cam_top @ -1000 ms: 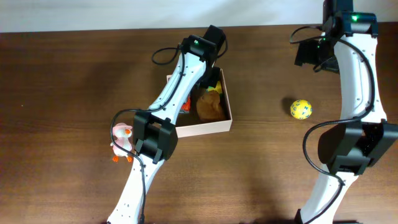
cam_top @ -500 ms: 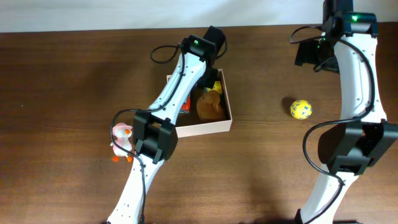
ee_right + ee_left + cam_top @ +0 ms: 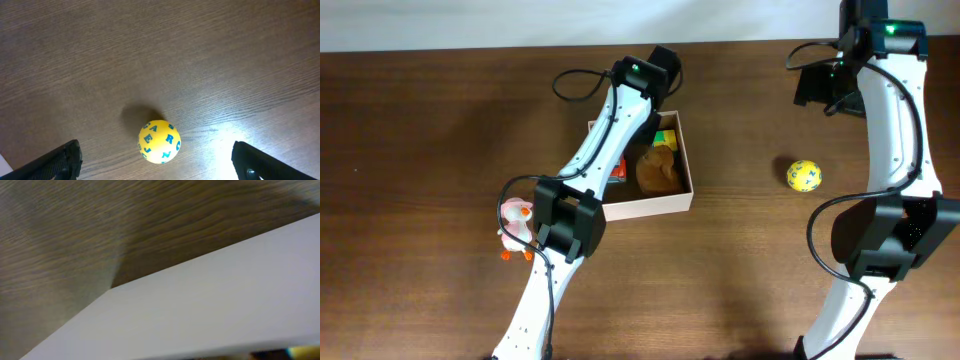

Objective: Pack container
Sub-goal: 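Open the left gripper and raise it out of the box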

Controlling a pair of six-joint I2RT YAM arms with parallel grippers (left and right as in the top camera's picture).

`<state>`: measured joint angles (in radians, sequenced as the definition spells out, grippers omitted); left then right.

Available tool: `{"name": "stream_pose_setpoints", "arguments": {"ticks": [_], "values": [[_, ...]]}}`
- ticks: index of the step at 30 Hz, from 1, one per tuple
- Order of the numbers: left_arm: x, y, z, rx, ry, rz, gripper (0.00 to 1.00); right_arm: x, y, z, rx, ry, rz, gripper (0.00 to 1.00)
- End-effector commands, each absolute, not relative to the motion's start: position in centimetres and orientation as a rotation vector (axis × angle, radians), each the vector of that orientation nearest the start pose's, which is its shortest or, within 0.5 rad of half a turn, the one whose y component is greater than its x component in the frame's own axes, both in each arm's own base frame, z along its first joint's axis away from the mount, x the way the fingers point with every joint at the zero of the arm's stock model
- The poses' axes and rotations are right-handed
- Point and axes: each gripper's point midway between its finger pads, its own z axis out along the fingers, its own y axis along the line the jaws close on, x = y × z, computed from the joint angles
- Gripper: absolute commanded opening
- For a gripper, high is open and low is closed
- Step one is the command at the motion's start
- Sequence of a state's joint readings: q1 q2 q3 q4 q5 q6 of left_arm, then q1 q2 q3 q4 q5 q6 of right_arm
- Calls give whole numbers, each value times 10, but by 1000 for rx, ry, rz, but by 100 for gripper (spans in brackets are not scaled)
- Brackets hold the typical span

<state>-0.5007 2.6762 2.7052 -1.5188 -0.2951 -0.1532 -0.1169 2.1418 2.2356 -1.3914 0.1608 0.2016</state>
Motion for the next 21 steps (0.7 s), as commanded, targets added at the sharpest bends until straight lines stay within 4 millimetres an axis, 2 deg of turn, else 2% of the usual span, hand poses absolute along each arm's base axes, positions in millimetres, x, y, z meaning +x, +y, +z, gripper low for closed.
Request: {"name": "stream_pose_setpoints", "arguments": {"ticks": [1,5,9,13,17,21], "values": [[478,-182,57,421,2930,492,2,461,-82,194,474,2787,-231,99],[474,-176,57,387,2949,513,2,461,-82,194,474,2788,-231,99],[474,-191,56,395,2951,422,2,461,-82,194,474,2788,-231,99],[479,-201,67,383,2929,338,2,461,-82,194,474,2788,-231,99],[486,-211,100,355,2866,215,3,461,-82,194,474,2788,-231,99],[489,-214,154,321,2758,132,15,461,-82,194,474,2788,-231,99]]}}
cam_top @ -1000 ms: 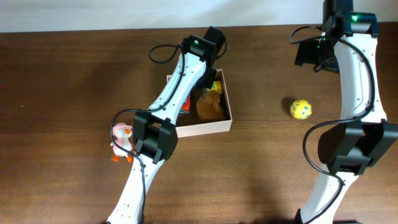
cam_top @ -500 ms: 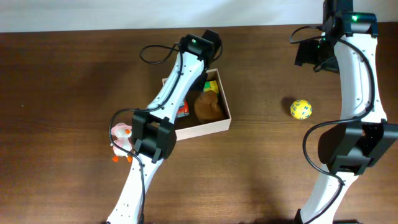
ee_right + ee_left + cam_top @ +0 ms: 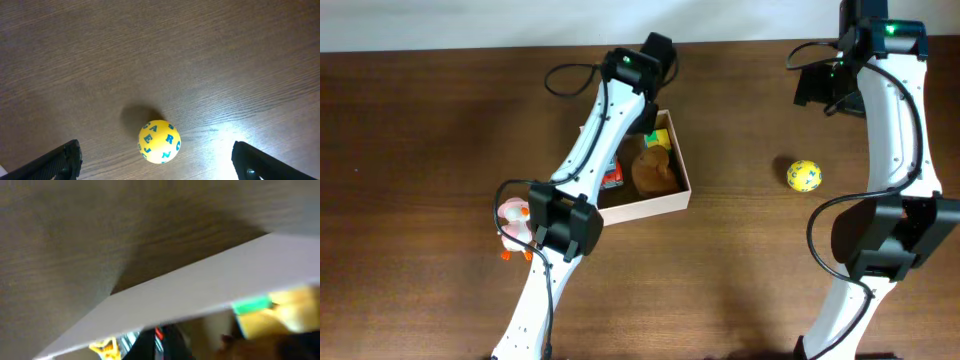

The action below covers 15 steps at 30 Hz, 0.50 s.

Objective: Pack container
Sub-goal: 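Open the left gripper and raise it out of the box, then move the left gripper left and down over the white duck toy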

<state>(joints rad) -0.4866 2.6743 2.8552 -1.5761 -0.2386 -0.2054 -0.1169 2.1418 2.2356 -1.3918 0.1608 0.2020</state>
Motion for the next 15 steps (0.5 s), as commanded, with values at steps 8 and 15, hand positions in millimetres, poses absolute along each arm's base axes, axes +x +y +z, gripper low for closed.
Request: {"name": "stream_pose_setpoints", "arguments": {"ticks": [8,15], "values": [[466,-181,252,251,2628,104,78,461,-82,194,474,2788,-231,99],[449,-156,319,177,2493,92,87,461,-82,194,474,2788,-231,99]]}}
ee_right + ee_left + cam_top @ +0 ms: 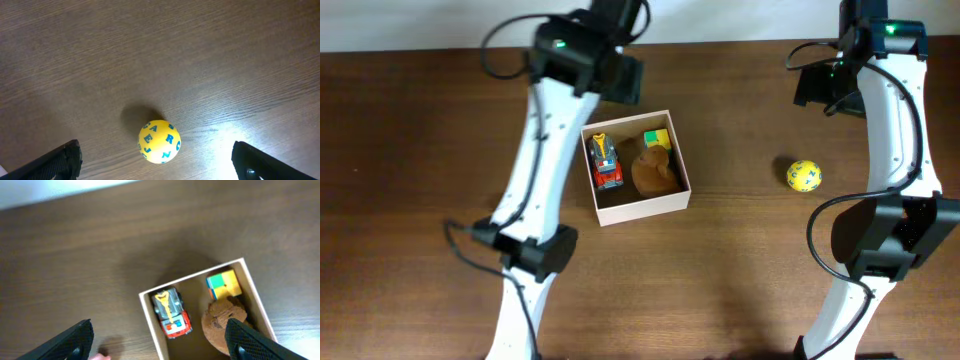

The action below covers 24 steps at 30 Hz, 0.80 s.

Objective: Pack container
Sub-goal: 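Move the left gripper left and down over the white duck toy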

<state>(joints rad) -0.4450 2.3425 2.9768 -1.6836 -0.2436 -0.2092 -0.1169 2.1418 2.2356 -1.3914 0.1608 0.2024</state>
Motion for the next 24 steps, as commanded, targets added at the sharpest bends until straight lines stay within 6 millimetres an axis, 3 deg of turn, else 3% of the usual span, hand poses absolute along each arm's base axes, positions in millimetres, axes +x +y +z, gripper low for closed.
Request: {"name": "stream_pose_setpoints", "arguments": {"ticks": [1,6,8,13,24], "values": [[447,-151,327,163,2474,101,87,461,-82,194,474,2788,-232,99],[440,-112,363,56,2371,250,87,461,-82,194,474,2787,-232,99],[440,-96,372,12,2337,331,91,461,-82,194,474,2787,-232,99],[443,-68,379,-64,2303,451,92,461,-82,194,474,2787,-232,99],[443,-19,386,-194,2290,502,93,461,-82,194,474,2787,-232,99]]}}
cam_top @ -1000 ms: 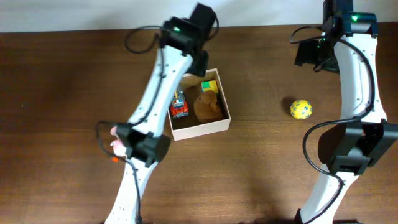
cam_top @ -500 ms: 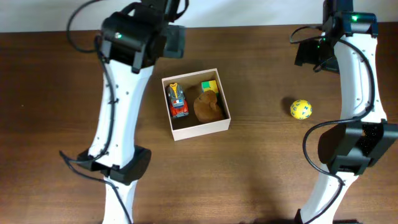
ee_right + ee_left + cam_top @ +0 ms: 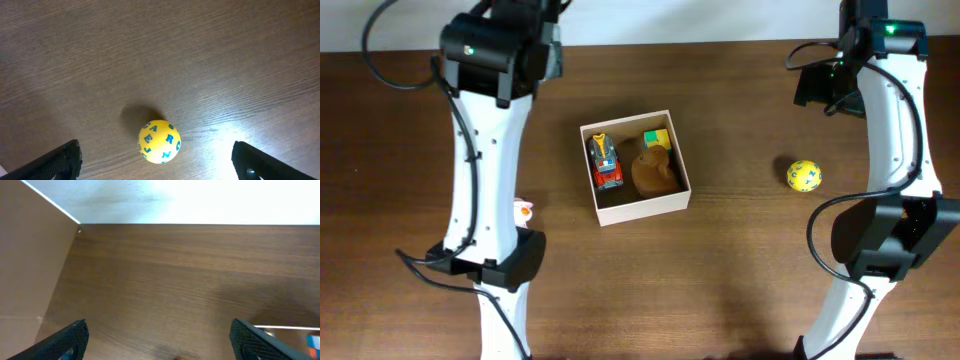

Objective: Pack container
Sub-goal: 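Move the left gripper left and down over the white duck toy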

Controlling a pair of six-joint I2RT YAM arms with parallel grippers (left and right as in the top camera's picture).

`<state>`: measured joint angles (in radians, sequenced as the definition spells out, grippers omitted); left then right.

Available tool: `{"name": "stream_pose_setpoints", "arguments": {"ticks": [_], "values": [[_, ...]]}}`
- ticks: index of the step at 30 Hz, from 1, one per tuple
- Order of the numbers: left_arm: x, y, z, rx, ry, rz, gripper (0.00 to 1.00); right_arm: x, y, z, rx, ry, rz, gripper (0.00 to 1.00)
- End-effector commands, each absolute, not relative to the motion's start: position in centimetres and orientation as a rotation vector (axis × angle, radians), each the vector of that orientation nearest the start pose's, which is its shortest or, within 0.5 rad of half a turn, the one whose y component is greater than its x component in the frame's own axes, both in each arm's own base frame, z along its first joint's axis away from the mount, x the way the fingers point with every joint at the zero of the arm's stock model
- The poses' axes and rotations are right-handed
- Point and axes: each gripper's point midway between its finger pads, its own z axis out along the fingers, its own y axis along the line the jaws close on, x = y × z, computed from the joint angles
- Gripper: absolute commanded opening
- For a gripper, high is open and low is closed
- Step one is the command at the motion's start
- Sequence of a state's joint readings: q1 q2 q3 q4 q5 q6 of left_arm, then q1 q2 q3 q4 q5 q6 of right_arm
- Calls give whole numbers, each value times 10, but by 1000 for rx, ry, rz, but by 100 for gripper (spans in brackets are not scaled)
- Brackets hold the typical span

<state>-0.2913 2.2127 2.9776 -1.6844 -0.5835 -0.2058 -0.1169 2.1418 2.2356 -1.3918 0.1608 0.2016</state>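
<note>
The white open box sits mid-table holding a toy car, a yellow-green cube and a brown plush. A yellow ball with blue letters lies on the table right of the box. High above the ball hangs my right gripper, open. My left gripper is open over bare wood near the table's back edge, left of the box. A pink duck peeks out from behind the left arm.
The table's back edge and a pale wall fill the top of the left wrist view. A corner of the box rim shows at its lower right. The left arm runs down the table's left side.
My left gripper has moved left from behind the box to the table's back left. Its view now shows the back edge instead of the box. The duck shows again.
My left gripper was first down at the box's far wall, which filled its view. Then the box stood turned slightly. Later the gripper was open and high behind the box, and now it is farther left. The right gripper and ball have stayed put.
</note>
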Motion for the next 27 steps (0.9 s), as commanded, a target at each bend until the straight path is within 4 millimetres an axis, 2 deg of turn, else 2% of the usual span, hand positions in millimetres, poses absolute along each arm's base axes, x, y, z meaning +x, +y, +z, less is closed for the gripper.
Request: {"name": "stream_pose_setpoints", "arguments": {"ticks": [1,6,11,17,22,25,27], "values": [[441,-15,389,-207,2285,500,93,461,-82,194,474,2787,-231,99],[429,4,402,-256,2269,502,97,461,-82,194,474,2787,-232,99],[424,20,383,-280,2360,460,100,461,-82,194,474,2787,-232,99],[426,39,324,-313,2522,444,100,461,-82,194,474,2788,-232,99],[429,23,256,-184,2670,304,100,461,-82,194,474,2787,-232,99],[423,17,217,-116,2770,270,100,461,-82,194,474,2787,-232,99],[416,17,199,-110,2814,279,100,461,-82,194,474,2788,-232,99]]}}
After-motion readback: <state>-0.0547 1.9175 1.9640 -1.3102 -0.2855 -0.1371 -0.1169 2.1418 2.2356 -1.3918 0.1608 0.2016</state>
